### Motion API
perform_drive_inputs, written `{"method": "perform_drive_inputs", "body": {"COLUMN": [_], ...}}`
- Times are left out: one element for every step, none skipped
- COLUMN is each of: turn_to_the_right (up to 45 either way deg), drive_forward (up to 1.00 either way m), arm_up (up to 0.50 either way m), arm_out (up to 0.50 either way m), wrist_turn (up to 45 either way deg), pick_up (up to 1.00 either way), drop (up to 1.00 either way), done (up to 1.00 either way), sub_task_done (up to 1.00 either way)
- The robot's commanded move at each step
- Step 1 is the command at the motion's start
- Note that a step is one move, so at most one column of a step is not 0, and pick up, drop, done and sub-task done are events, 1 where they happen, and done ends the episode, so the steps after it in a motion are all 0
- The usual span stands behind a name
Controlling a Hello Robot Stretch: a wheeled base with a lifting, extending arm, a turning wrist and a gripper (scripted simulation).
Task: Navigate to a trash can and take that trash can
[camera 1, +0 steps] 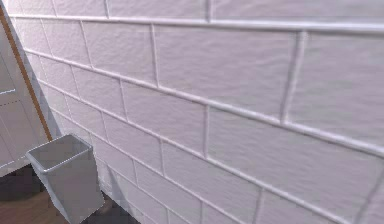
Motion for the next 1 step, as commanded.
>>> {"method": "perform_drive_inputs", "body": {"turn_to_the_right": [0.0], "drive_forward": [0.0], "arm_up": [0.0], "arm_out": [0.0], "wrist_turn": [45.0], "pick_up": [0.0], "drop": [0.0], "done": [0.0], "sub_task_done": [0.0]}}
